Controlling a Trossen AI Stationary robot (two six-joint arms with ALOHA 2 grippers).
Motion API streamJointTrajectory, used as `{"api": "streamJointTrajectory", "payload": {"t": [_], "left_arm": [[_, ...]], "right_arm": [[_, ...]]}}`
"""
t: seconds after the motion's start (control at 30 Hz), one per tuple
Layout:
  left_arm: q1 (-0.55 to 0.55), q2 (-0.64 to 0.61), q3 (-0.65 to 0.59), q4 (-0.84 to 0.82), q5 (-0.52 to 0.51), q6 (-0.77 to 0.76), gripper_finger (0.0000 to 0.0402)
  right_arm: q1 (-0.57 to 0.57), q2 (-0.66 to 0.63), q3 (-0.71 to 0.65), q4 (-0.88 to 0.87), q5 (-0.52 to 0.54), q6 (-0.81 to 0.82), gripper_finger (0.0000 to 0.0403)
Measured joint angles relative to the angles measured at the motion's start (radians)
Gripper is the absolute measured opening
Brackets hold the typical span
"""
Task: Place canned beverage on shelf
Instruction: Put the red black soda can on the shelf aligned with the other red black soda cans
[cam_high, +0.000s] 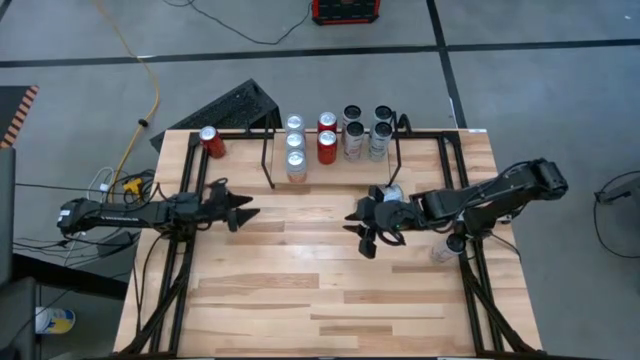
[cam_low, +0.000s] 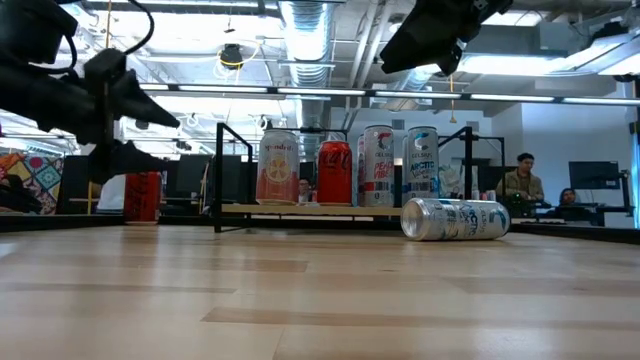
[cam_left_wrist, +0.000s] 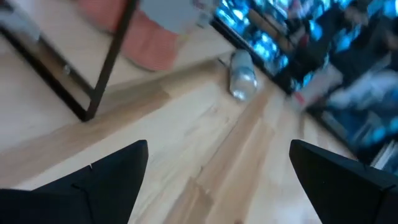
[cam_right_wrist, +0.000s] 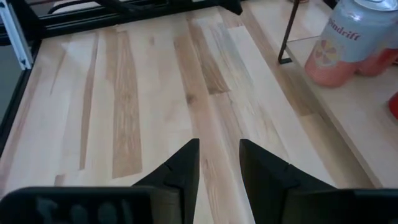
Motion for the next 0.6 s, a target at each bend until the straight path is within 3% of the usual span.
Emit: {"api": "streamJointTrajectory", "payload": {"t": [0.2,0.33,0.43,0.6], "left_arm": [[0.000,0.000,0.000,0.053,-0.116,-0.125,0.0377],[0.002,0.001,0.038,0.011,-0.091,-0.077,0.0377],[0.002,0.003,0.165,-0.071,-0.103,0.022,0.0377],[0.023,0.094,0.473,-0.404,-0.335,0.161,0.0377]], "right_arm": [[-0.010,0.000,0.000,-0.001,0.003,-0.018,0.0138],[-0.004,0.000,0.000,-0.017,0.004,-0.020,0.0138],[0.001,0.000,0.000,-0.033,0.004,-0.032,0.0138],[0.000,0.000,0.000,-0.031,0.004,-0.037,0.0138]]}}
